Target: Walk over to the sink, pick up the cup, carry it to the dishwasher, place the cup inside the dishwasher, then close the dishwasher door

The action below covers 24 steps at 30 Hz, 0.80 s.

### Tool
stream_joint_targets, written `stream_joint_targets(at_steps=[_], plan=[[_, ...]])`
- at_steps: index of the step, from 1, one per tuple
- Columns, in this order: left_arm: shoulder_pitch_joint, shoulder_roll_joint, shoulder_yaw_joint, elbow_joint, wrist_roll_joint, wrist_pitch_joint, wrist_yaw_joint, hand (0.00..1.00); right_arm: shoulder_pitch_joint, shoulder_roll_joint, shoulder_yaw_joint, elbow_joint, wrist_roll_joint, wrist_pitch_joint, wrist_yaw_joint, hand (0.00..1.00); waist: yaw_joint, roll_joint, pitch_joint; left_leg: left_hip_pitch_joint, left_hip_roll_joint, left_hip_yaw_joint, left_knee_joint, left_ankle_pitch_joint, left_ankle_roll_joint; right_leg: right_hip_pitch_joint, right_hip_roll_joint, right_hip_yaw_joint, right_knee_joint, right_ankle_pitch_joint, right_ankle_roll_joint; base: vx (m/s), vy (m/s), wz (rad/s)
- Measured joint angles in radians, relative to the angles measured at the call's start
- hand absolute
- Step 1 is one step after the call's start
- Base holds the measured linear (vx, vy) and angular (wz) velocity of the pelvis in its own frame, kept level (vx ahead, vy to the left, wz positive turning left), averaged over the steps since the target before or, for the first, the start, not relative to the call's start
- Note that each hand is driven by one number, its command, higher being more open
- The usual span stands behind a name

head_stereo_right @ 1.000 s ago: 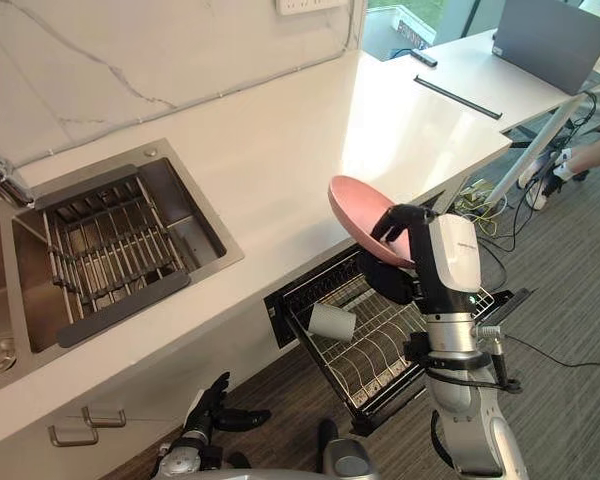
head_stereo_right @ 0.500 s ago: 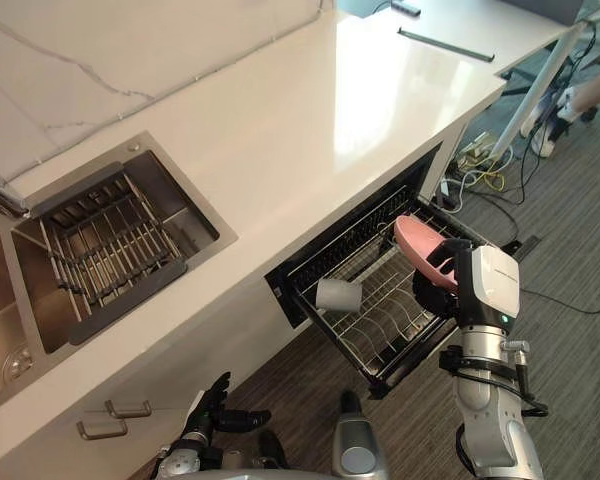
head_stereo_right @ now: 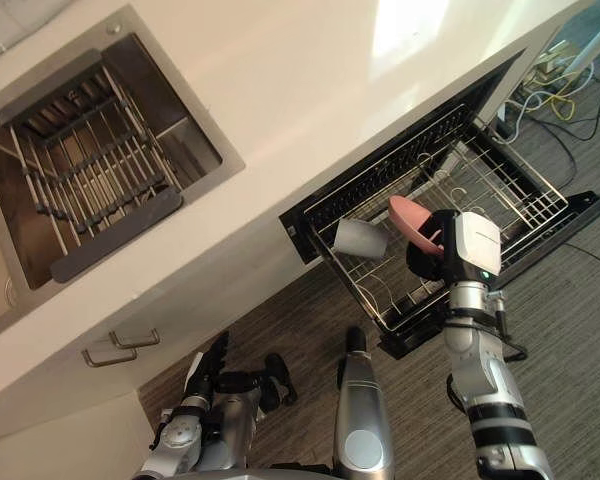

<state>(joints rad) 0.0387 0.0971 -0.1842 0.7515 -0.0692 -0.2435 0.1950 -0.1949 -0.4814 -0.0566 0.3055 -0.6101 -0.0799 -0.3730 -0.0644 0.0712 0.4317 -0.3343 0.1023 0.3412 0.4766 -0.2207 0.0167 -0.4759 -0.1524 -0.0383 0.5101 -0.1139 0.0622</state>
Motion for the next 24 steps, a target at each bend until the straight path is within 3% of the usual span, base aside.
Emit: stream_joint_targets(at_steps=[24], plan=[[-0.021,-0.048,0.0,-0.103,-0.032,-0.002,0.04,1.0,-0.22,-0.036,-0.025,0.117,0.119,0.076,-0.079,0.0,0.052,-0.011,0.024,-0.12,0.016,-0.006,0.067,-0.014,-0.001,-0.113,-0.016,-0.014,0.082,-0.032,-0.01,0.0,-0.003,0.03]])
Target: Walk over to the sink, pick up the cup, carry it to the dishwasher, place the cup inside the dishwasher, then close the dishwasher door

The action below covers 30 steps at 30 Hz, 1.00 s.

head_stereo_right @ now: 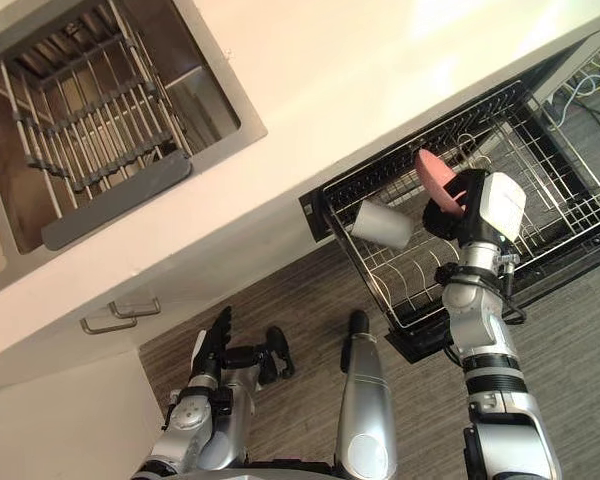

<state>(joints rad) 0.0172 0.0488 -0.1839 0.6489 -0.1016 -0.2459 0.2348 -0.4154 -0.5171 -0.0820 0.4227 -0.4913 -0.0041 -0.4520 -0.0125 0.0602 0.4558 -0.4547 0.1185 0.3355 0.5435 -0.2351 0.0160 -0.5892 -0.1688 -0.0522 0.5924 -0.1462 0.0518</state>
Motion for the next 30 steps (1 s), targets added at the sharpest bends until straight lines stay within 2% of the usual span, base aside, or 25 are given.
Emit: stream_joint_targets(at_steps=[8,11,23,24,30], plan=[[-0.003,-0.027,0.001,-0.039,-0.028,-0.001,0.003,1.0,-0.089,-0.026,-0.001,0.067,0.043,0.006,-0.003,0.0,0.005,0.0,0.0,-0.023,0.009,0.028,0.002,0.0,0.0,-0.029,-0.002,0.002,0.006,0.0,-0.001,0.02,0.0,0.0],[-0.003,-0.036,0.001,-0.043,-0.038,-0.001,0.006,1.0,-0.098,-0.035,-0.001,0.094,0.077,0.014,-0.003,0.0,0.017,0.001,0.0,-0.028,0.01,0.029,0.002,0.0,0.0,-0.036,-0.003,0.002,0.01,-0.002,-0.003,0.01,-0.002,0.0],[-0.021,-0.045,0.012,-0.05,-0.039,-0.001,0.008,1.0,-0.213,-0.039,0.002,0.295,0.118,0.024,0.029,0.0,0.023,0.001,0.0,-0.04,0.014,0.029,0.022,0.0,0.001,-0.039,-0.01,-0.008,0.022,-0.003,-0.004,0.01,0.0,0.03],[-0.021,-0.045,0.012,-0.049,-0.04,-0.001,0.008,1.0,-0.224,-0.043,0.003,0.315,0.119,0.024,0.034,1.0,0.024,0.002,0.0,-0.04,0.014,0.029,0.023,0.001,0.001,-0.039,-0.01,-0.008,0.024,-0.003,-0.004,0.0,0.0,0.0],[-0.026,-0.047,0.015,-0.037,-0.039,-0.001,0.008,1.0,-0.26,-0.045,0.011,0.381,0.153,0.025,0.047,1.0,0.025,0.004,-0.002,-0.04,0.015,0.027,0.025,0.002,0.002,-0.037,-0.012,-0.011,0.024,-0.003,-0.004,0.0,0.0,0.0]])
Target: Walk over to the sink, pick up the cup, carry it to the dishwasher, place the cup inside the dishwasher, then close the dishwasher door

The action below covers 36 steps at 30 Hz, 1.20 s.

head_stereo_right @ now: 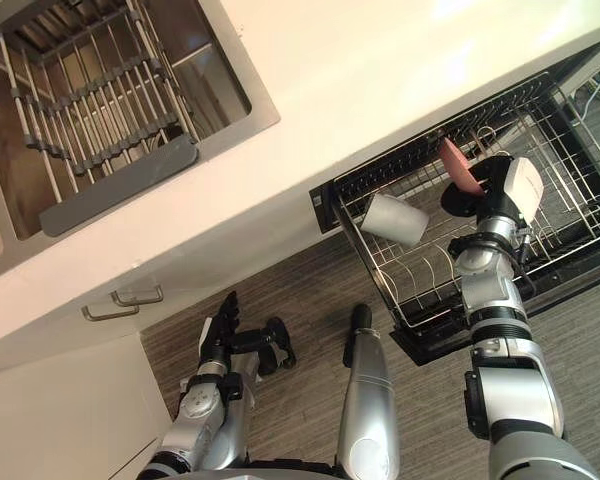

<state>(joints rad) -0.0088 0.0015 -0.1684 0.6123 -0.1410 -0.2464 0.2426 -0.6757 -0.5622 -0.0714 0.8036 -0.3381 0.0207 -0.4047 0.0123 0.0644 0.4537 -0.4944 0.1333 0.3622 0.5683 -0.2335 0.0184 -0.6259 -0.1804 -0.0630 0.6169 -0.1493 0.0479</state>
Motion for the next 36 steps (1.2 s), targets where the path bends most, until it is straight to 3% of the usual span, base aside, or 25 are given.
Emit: stream_joint_targets(at_steps=[11,20,30,36], plan=[[-0.015,-0.006,0.008,0.028,0.0,0.004,0.0,1.0,-0.008,0.028,0.0,0.04,0.004,0.015,0.026,1.0,0.001,0.006,-0.004,0.01,0.006,-0.002,0.005,0.001,0.001,0.019,0.0,-0.01,-0.001,0.0,0.0,0.0,0.0,0.0],[-0.031,-0.005,0.014,0.075,0.002,0.027,0.0,1.0,0.209,0.161,-0.002,-0.271,0.003,0.014,0.026,1.0,0.001,0.004,-0.017,0.073,0.016,0.0,-0.015,0.003,-0.005,0.085,0.013,-0.016,-0.025,-0.001,-0.003,0.01,-0.006,-0.02],[-0.04,0.007,0.014,0.136,0.024,0.054,-0.001,1.0,0.531,0.277,-0.055,-0.581,0.0,0.015,0.031,1.0,-0.005,-0.028,-0.035,0.168,0.007,0.007,-0.101,0.023,-0.026,0.165,0.026,-0.018,-0.084,0.001,-0.005,0.06,-0.017,-0.03],[-0.001,0.054,0.03,0.165,0.048,0.067,-0.011,1.0,0.726,0.306,-0.111,-0.8,-0.016,-0.005,0.038,1.0,-0.046,-0.084,-0.069,0.25,-0.005,0.008,-0.183,0.041,-0.037,0.241,0.039,-0.021,-0.154,0.008,-0.002,0.08,-0.011,-0.03]])
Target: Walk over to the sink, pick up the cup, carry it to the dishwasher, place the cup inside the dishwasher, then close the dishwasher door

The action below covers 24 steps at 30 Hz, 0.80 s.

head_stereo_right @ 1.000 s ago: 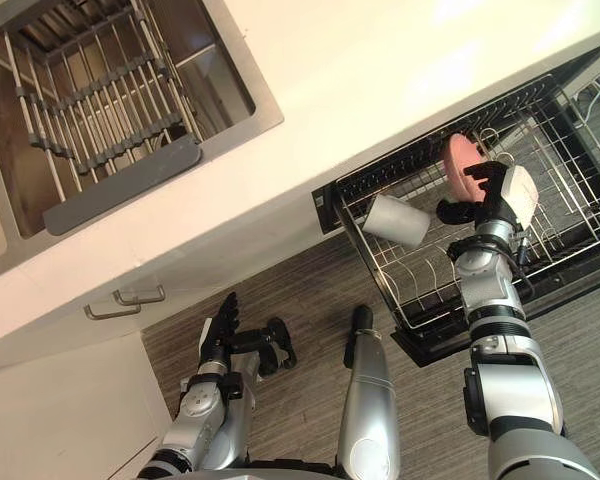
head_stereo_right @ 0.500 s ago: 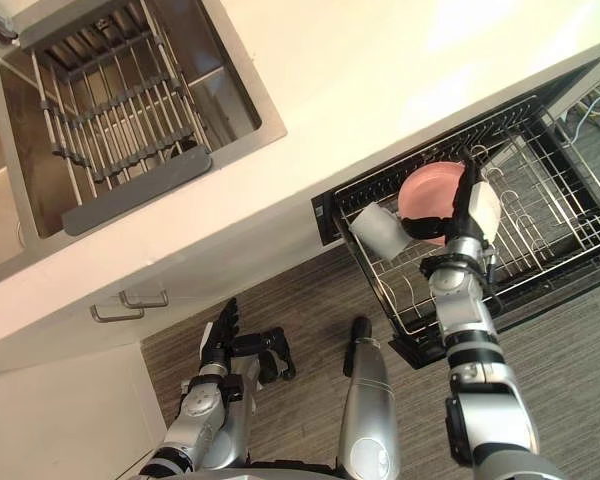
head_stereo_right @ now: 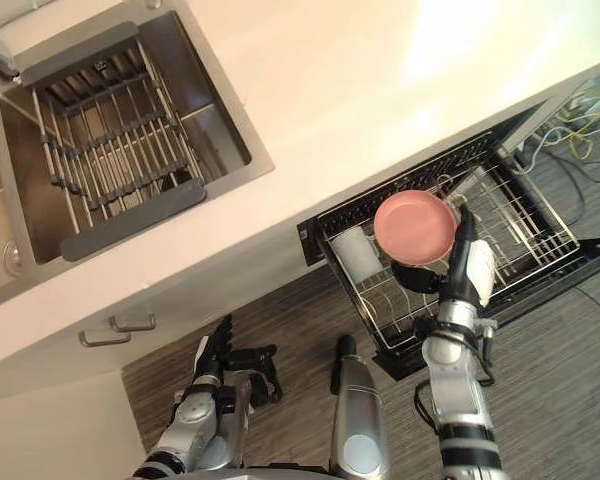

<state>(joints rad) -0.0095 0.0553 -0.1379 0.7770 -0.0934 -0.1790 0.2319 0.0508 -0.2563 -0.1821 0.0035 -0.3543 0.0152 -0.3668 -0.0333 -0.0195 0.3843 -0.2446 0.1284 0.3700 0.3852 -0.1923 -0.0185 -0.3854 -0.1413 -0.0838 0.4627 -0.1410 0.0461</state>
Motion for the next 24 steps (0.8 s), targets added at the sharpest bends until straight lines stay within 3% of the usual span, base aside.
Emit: stream_joint_targets(at_steps=[6,11,15,19,24], plan=[[0.071,0.007,0.038,0.03,0.04,0.017,-0.021,1.0,0.185,0.085,-0.112,-0.157,-0.002,-0.083,0.013,1.0,-0.044,-0.023,-0.083,0.092,-0.018,0.029,-0.105,0.018,0.001,0.086,0.022,0.019,-0.127,0.042,0.016,0.11,0.029,-0.17],[0.102,0.003,0.054,0.059,0.058,0.021,-0.028,1.0,0.267,0.188,-0.202,-0.179,0.054,-0.123,0.029,1.0,-0.069,-0.017,-0.141,0.185,-0.045,0.045,-0.187,0.042,0.002,0.175,0.021,0.05,-0.23,0.074,0.037,0.1,0.063,-0.23],[0.142,-0.008,0.074,0.059,0.059,0.021,-0.042,1.0,0.327,0.275,-0.285,-0.172,0.205,-0.137,0.04,1.0,-0.09,-0.016,-0.183,0.24,-0.06,0.056,-0.233,0.047,0.003,0.229,0.017,0.056,-0.281,0.085,0.047,0.06,0.06,-0.08],[0.158,-0.021,0.093,0.058,0.058,0.021,-0.048,1.0,0.38,0.332,-0.286,-0.163,0.341,-0.15,0.056,1.0,-0.091,-0.015,-0.207,0.274,-0.061,0.086,-0.246,0.047,0.002,0.246,0.02,0.076,-0.286,0.084,0.047,0.02,0.027,-0.18],[0.165,-0.04,0.097,0.053,0.058,0.021,-0.067,1.0,0.395,0.35,-0.273,-0.008,0.535,-0.176,0.096,1.0,-0.09,-0.009,-0.218,0.305,-0.059,0.104,-0.265,0.042,-0.003,0.259,0.023,0.081,-0.273,0.079,0.044,-0.04,0.002,-0.06]])
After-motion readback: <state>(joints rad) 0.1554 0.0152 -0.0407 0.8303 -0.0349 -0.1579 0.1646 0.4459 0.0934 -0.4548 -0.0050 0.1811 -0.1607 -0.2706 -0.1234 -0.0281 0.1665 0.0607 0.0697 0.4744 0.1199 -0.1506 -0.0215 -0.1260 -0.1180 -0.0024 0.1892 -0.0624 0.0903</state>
